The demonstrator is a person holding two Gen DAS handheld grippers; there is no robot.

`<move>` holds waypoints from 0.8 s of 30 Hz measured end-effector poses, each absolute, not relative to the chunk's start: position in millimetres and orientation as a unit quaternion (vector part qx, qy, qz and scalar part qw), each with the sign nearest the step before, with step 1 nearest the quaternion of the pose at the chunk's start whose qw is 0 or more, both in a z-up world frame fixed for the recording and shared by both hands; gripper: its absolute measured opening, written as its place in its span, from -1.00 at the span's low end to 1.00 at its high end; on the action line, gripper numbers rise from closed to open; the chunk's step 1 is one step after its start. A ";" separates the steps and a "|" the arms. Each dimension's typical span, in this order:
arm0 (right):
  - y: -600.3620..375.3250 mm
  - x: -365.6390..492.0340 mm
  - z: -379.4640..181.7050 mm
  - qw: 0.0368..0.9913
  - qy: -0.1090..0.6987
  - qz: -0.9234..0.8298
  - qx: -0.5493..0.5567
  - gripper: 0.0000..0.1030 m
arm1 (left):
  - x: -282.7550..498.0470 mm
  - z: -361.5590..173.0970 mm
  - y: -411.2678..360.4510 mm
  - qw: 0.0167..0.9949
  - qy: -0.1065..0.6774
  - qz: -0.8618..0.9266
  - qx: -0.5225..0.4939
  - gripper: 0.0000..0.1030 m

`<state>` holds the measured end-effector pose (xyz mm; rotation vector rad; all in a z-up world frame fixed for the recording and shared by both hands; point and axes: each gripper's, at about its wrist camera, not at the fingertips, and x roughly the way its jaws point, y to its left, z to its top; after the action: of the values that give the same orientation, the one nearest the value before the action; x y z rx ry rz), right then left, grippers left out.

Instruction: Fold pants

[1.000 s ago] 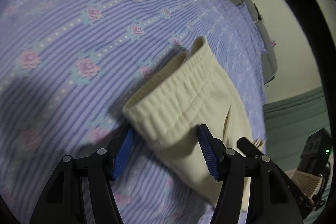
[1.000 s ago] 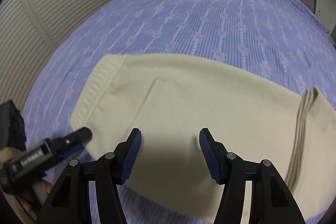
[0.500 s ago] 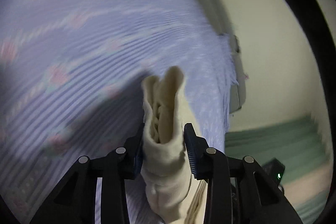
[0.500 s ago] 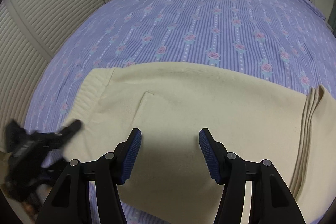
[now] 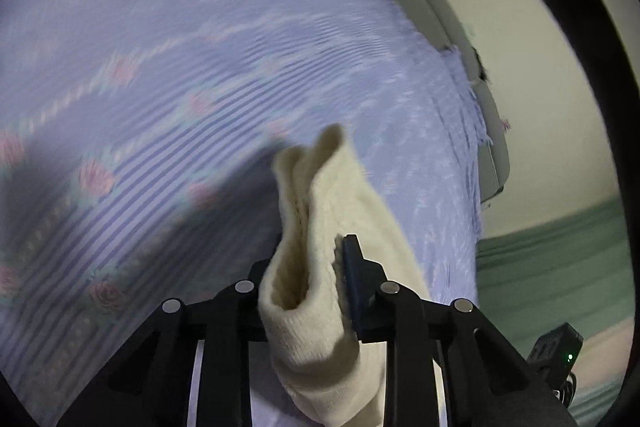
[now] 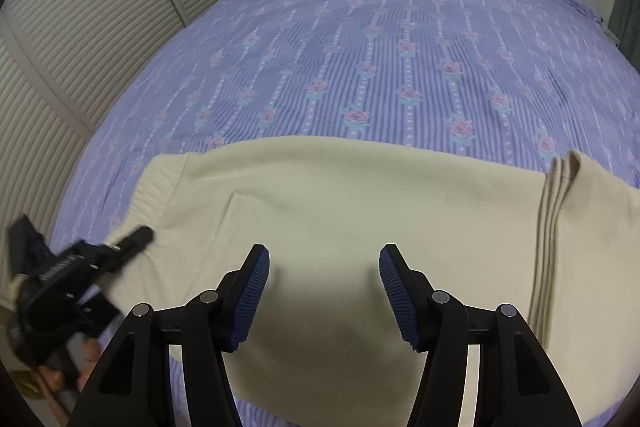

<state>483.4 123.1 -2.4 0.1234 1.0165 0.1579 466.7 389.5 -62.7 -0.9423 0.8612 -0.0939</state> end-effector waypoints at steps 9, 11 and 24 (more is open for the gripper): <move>53.4 443.8 56.7 0.900 0.426 0.056 0.075 0.14 | 457.3 62.7 299.1 0.908 0.324 -0.073 -0.254 -0.56; 28.4 432.9 66.8 0.904 0.418 0.045 0.078 0.14 | 454.5 86.1 274.6 0.922 0.304 -0.083 -0.225 -0.57; -133.6 373.5 95.5 0.910 0.395 -0.029 0.122 0.14 | 418.4 157.7 81.9 0.954 0.252 -0.153 -0.049 -0.66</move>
<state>373.5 -133.6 95.5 0.2511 0.8150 -0.0589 418.4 81.9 157.7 -0.1002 0.5110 -0.3114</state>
